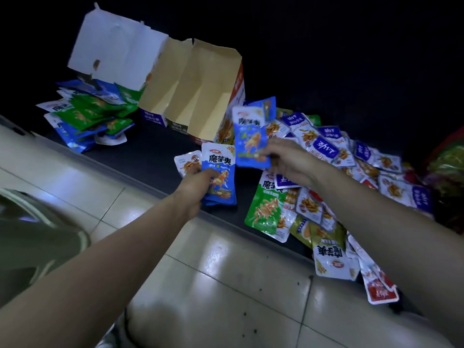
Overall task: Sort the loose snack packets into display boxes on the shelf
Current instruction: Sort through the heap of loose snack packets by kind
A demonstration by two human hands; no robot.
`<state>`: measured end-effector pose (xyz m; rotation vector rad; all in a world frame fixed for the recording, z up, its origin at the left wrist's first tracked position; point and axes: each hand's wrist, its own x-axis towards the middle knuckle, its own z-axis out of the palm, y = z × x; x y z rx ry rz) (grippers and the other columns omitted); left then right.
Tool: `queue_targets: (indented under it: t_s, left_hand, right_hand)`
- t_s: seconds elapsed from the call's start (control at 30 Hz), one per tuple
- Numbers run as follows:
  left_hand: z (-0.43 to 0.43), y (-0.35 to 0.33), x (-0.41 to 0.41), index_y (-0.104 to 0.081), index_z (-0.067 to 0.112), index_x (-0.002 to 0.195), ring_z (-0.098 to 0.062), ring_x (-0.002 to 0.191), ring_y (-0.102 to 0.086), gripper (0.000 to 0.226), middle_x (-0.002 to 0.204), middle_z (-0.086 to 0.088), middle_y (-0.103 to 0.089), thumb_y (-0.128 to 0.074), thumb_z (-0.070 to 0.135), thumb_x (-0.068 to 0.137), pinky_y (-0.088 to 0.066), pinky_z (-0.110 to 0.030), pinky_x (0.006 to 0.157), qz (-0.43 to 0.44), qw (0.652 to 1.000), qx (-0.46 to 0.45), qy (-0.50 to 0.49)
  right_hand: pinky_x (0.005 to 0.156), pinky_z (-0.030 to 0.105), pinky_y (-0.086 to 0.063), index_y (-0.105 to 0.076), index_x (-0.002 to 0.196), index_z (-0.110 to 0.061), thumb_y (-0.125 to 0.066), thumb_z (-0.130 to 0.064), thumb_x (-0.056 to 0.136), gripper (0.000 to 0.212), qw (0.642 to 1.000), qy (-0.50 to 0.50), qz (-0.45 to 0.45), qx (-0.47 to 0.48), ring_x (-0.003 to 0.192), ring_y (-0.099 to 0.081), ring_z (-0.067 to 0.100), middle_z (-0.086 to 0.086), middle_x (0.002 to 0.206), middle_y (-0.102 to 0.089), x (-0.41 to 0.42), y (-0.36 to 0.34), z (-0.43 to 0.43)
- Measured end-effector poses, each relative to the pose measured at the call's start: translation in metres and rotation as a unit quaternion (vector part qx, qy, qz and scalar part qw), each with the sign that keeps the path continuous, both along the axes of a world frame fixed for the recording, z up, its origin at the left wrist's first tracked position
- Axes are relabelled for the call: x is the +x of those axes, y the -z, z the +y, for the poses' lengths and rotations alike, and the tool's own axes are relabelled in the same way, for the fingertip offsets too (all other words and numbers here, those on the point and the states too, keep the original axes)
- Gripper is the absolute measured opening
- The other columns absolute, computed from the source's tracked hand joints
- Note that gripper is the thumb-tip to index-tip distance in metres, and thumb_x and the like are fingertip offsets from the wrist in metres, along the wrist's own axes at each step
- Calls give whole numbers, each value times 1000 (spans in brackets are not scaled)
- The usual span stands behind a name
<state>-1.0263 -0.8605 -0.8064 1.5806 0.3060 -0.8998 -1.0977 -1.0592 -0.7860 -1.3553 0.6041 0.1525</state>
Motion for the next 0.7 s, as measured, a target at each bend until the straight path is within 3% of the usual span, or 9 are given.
queue_targets:
  t_s: [0.07,0.17,0.23,0.3,0.37,0.47,0.57,0.63,0.7]
  left_hand:
    - [-8,-2,-8,-57,14,102,-25,68,-67,7,87,-8,-70,-53,17,97,-58,-45,72,11,999,-30,-15]
    - [-16,-4,-17,-63,12,108,-27,81,-71,30,99,-10,-74,-57,39,96,-59,-47,79,4,996,-84,-12]
    - [-17,-4,-21,-55,6,119,-26,84,-72,47,107,-13,-72,-73,34,86,-60,-42,74,-40,997,-59,1]
    - [-17,-3,-22,-49,3,123,-28,87,-71,52,112,-15,-70,-77,20,83,-60,-44,76,-48,998,-44,-1]
    - [-17,-4,-20,-49,3,124,-32,91,-70,51,112,-16,-70,-77,16,83,-59,-48,78,-36,998,-43,-2]
    - [-16,-3,-16,-50,3,123,-31,90,-71,51,109,-15,-71,-78,15,82,-60,-48,76,-33,999,-38,9]
    - [-14,0,-12,-50,3,126,-31,91,-72,55,108,-15,-71,-79,16,80,-59,-50,78,-31,999,-37,4]
    - [-13,2,-8,-51,4,126,-31,91,-72,55,107,-14,-72,-80,17,80,-59,-50,79,-27,999,-37,-5]
    - [-13,3,-5,-52,5,125,-30,90,-72,55,107,-14,-72,-80,17,80,-59,-49,78,-19,999,-36,-11]
  right_hand:
    - [59,21,-53,-59,89,-13,-65,-7,89,8,992,-115,56,-20,67,-65,9,1,80,-69,-8,0,8]
    - [55,20,-52,-58,94,-10,-70,-10,87,14,978,-182,89,-54,61,-64,11,6,81,-69,-14,4,20]
    - [53,20,-51,-59,87,-11,-72,-14,87,13,976,-185,76,-85,59,-64,13,8,76,-69,-16,2,23]
    - [55,22,-51,-62,85,-11,-69,-17,89,10,978,-146,53,-143,60,-64,14,10,77,-69,-14,-1,17]
    - [62,29,-51,-62,91,-12,-63,-15,93,4,975,-45,25,-218,65,-62,15,9,82,-67,-6,0,5]
    - [81,34,-51,-61,105,-16,-60,-15,95,10,953,78,-13,-291,89,-59,16,3,110,-61,17,6,-17]
    - [94,36,-47,-56,128,-22,-59,-19,96,32,960,115,-15,-254,120,-51,24,8,148,-36,43,11,-30]
    - [109,43,-38,-43,143,-17,-56,-23,99,47,973,100,5,-210,137,-38,26,8,155,-30,53,12,-31]
    - [111,38,-35,-43,144,-9,-59,-22,97,51,976,112,8,-185,138,-38,26,9,151,-40,57,13,-29]
